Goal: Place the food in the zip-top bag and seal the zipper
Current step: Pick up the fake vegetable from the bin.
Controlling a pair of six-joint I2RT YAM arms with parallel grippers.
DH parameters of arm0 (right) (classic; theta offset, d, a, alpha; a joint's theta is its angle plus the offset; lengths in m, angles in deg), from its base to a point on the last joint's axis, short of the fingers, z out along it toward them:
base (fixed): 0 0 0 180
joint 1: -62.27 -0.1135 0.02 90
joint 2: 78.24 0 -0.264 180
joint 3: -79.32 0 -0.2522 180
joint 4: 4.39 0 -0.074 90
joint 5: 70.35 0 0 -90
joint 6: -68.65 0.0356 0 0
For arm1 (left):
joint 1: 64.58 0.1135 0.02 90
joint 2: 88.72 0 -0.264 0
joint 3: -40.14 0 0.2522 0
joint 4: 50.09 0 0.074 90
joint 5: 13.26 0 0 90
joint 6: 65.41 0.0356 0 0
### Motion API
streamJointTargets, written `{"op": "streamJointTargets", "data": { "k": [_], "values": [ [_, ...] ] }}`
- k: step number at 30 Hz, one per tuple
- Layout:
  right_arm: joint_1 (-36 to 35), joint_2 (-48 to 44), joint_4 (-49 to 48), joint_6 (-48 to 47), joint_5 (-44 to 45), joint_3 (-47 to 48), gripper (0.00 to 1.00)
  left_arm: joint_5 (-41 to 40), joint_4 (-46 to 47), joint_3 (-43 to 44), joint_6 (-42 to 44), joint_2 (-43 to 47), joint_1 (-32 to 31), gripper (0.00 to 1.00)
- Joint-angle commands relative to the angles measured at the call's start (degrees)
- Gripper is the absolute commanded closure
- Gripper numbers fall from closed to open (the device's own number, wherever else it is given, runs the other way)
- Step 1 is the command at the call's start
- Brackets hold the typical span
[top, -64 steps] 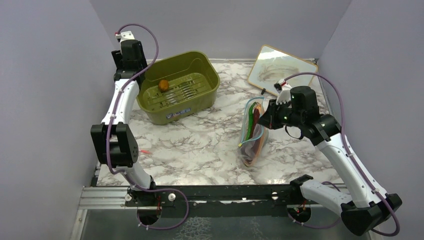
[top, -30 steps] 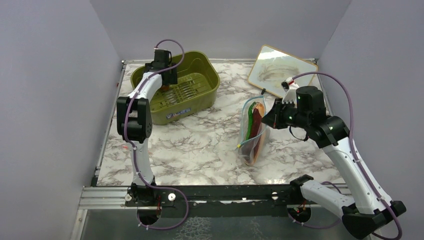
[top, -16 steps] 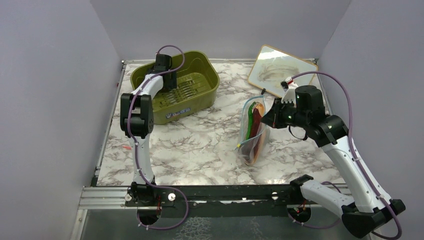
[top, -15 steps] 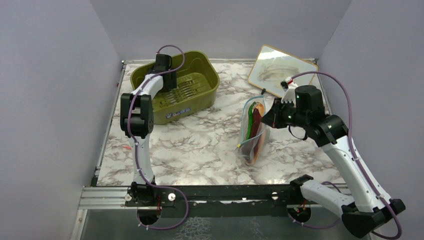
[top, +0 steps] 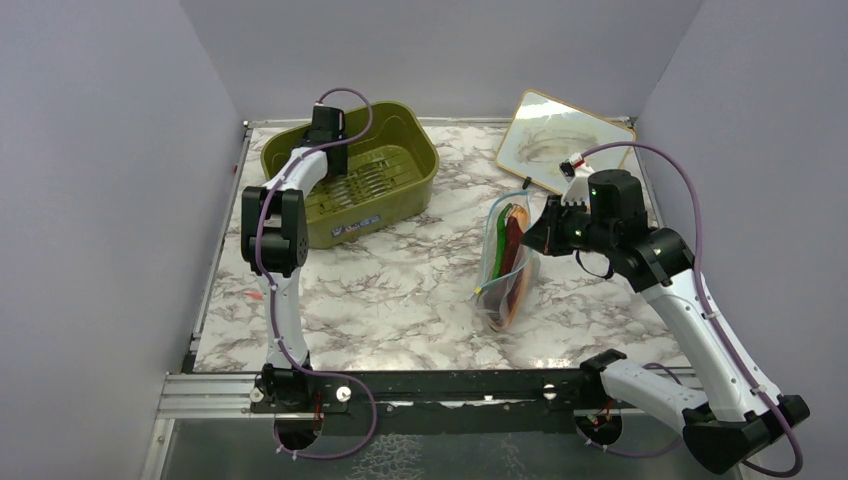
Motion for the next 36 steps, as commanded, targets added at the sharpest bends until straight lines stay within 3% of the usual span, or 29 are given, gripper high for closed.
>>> {"op": "streamJointTargets", "data": {
  "k": [1,16,26,36],
  "values": [
    [0.0,-1.3,-1.5,0.9,0.3,1.7,0.99,1.9,1.0,3.5,1.9,2.9,0.2,0.59],
    [0.0,-4.5,-4.1,3.0,-1.7,-1.3,0.99,8.2,-5.5,2.7,-3.5,18.6,0.2,0.63],
    [0.0,-7.0,-5.4,5.0,-1.4,-4.2,0.99,25.2,-9.0,2.9,-7.2,27.1,-1.7,0.66],
    [0.0,-6.6,-11.0,10.1,-3.3,-8.0,0.99,35.2,-8.1,-6.1,-10.6,34.9,-9.3,0.67]
  ]
}}
